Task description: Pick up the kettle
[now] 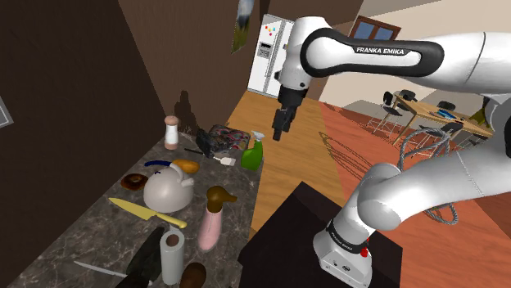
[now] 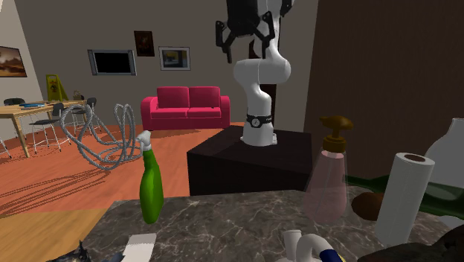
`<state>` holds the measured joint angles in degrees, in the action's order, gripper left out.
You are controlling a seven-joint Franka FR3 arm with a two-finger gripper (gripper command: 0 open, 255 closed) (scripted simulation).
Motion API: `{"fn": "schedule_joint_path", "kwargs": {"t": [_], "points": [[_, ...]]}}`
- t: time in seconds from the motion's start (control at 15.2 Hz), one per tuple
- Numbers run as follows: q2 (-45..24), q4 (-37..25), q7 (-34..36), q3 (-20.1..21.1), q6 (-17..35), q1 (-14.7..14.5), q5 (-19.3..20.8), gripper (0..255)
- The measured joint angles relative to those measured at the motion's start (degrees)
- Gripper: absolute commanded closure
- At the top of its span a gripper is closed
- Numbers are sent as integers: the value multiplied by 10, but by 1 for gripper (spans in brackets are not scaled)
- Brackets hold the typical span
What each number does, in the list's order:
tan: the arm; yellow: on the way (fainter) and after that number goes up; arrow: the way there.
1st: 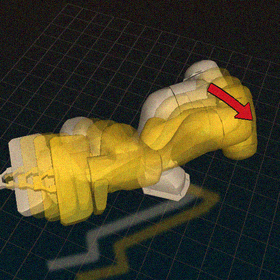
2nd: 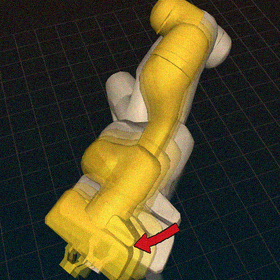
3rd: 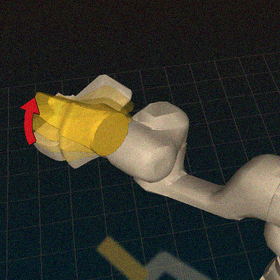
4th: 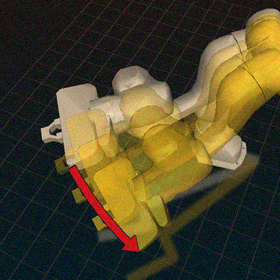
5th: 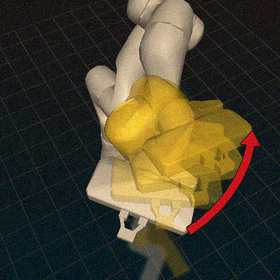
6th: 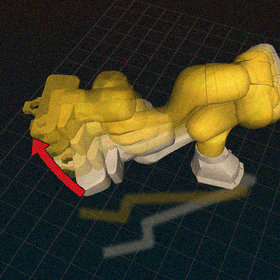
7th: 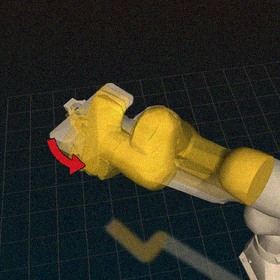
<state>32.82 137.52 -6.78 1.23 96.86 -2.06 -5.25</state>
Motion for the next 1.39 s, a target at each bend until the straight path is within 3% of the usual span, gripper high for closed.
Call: {"fn": "schedule_joint_path", "kwargs": {"t": [0.79,1.39], "points": [[-273,-123,18,55,130,-32,19,0],[-470,-269,43,78,164,-62,65,0]]}}
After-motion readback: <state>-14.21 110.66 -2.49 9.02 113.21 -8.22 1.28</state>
